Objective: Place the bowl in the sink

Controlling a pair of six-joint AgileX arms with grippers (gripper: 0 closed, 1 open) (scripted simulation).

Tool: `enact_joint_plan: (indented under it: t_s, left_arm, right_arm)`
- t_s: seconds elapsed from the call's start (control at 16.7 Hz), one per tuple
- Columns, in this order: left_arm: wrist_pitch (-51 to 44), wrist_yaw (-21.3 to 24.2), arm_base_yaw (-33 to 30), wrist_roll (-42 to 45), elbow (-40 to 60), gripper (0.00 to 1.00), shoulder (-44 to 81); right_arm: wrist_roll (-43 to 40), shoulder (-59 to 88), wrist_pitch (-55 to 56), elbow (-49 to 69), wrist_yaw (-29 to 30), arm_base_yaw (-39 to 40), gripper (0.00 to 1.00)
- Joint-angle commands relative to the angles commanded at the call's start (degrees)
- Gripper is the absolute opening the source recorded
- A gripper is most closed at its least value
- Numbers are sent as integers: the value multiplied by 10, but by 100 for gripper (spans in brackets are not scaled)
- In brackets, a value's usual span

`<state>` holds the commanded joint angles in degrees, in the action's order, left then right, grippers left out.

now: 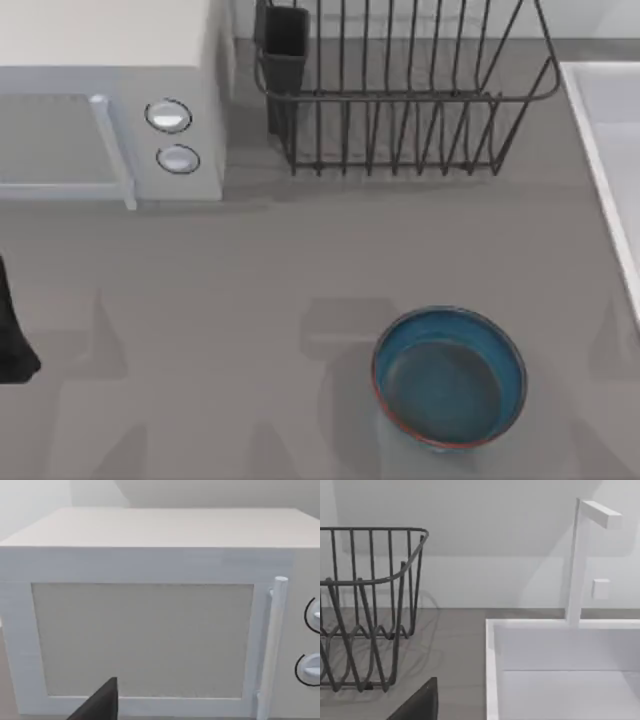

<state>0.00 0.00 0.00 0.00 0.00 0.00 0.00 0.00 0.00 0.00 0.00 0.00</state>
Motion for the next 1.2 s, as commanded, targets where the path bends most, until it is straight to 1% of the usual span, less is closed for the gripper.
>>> enact_joint_plan:
  t_s: [0.24, 0.48, 0.9, 1.2]
  left_arm:
    - [0, 0, 0, 0, 0, 100, 0]
    - [0, 0, 0, 0, 0, 100, 0]
    - [0, 0, 0, 0, 0, 100, 0]
    - [0, 0, 0, 0, 0, 100, 0]
  right_arm:
    - [10, 18, -17, 16, 0, 14, 100]
    - [62, 124, -105, 105, 1, 79, 100]
    - [198, 456, -343, 372, 4, 219, 100]
    - [279, 721, -520, 573, 1, 291, 100]
